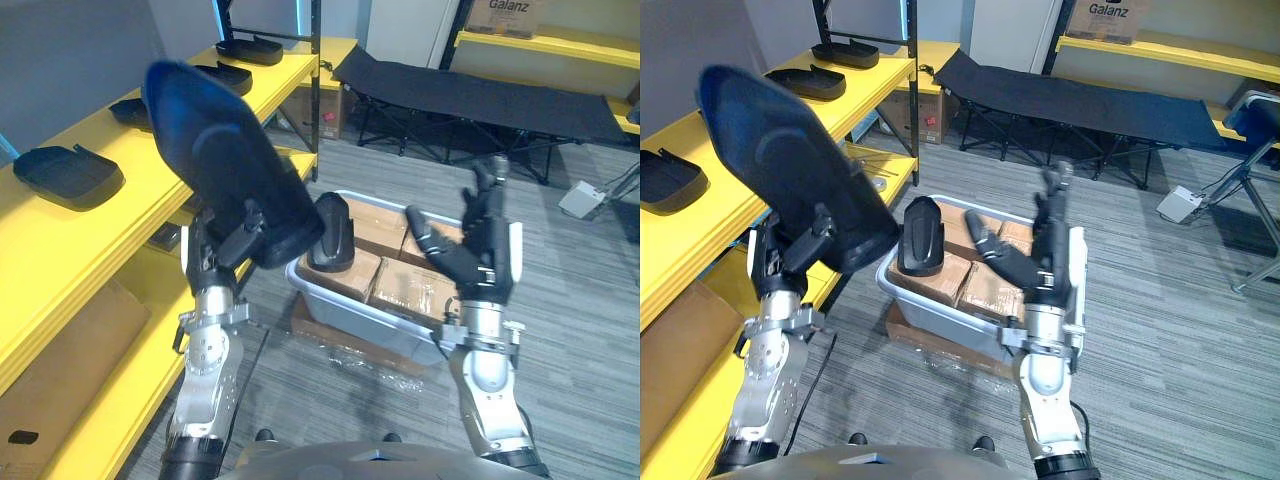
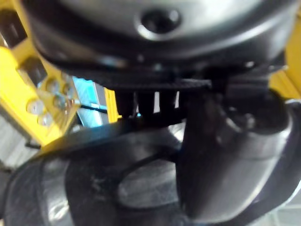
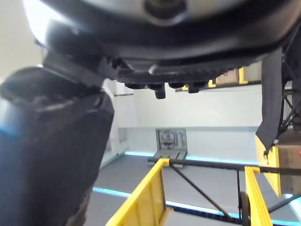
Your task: Walk over and take three plastic housings, then place them on the shelf
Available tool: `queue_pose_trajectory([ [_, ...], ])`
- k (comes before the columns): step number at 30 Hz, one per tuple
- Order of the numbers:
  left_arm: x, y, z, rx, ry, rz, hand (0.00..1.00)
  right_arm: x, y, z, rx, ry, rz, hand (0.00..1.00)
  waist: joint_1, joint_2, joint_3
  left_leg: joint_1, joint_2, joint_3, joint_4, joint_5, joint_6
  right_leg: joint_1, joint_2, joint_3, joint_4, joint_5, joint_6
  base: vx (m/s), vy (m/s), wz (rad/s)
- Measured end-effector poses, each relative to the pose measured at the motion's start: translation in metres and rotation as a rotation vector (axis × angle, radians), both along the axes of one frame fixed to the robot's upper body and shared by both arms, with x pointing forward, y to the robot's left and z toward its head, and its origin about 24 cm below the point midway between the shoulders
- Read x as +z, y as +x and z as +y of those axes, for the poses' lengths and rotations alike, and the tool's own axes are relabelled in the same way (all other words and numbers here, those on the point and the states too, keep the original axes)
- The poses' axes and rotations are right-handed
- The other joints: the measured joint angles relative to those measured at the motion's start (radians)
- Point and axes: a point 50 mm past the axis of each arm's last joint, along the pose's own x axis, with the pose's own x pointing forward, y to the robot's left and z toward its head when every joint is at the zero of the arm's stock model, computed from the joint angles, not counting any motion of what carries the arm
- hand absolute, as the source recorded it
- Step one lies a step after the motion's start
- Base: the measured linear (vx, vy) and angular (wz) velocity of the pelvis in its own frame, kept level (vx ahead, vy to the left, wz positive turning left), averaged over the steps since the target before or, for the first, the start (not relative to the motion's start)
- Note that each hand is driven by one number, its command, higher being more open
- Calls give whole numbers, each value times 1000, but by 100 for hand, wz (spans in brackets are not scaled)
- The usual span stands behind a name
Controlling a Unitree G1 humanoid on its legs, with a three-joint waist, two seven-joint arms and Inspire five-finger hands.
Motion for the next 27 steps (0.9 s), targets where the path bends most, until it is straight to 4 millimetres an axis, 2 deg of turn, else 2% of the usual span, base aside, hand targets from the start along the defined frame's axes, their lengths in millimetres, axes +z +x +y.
queue_pose_trajectory([
  [3, -18, -16, 8, 71, 39, 95, 0, -15, -13, -9, -1, 67, 79, 100, -16, 0, 0, 5, 1, 9, 0, -8, 1, 0, 0, 7, 0, -5, -4, -2, 2, -8],
  [8, -24, -25, 15, 145, 38, 123, 0, -37, -30, -10, 19, 142, 214, 100, -22, 8, -4, 18, 1, 33, 0, -23, 0, -2, -1, 28, 0, -8, -2, -1, 9, -14],
  [11, -21, -27, 21, 182, 40, 101, 0, -51, -37, -14, 52, 181, 316, 100, -33, 15, -9, 18, 1, 35, 0, -25, -1, -4, -1, 30, 0, -8, -2, 1, 3, -1],
  [15, -13, -30, 28, 211, 42, 41, 0, -79, -44, -15, 77, 203, 491, 100, -31, 27, -16, 17, 1, 35, 2, -26, 2, -3, -1, 29, 0, -11, -2, 0, 0, 0],
  [19, 4, -30, 29, 220, 45, -36, 0, -84, -47, -12, 112, 210, 520, 100, -22, 35, -14, 0, 0, 0, 18, -32, 8, 14, -4, -10, 0, -19, 2, 19, -2, 27],
  [22, 13, -37, 37, 273, 49, -73, 0, -80, -39, -3, 184, 195, 499, 100, -12, 41, -13, -18, -2, -59, 26, -30, 8, 45, -3, -77, 0, -31, 11, 24, -18, 63],
  [25, 15, -52, 49, 352, 20, -77, 0, -75, -26, 6, 246, 177, 472, 100, 31, 52, -12, -63, -10, -144, 49, -20, 2, 75, 0, -171, 5, -41, 18, 17, -37, 87],
  [27, 10, -65, 58, 413, -36, -54, 0, -74, -19, 12, 292, 145, 477, 100, 68, 60, -10, -82, -21, -205, 49, -6, 2, 110, -1, -245, 6, -53, 26, 22, -64, 100],
])
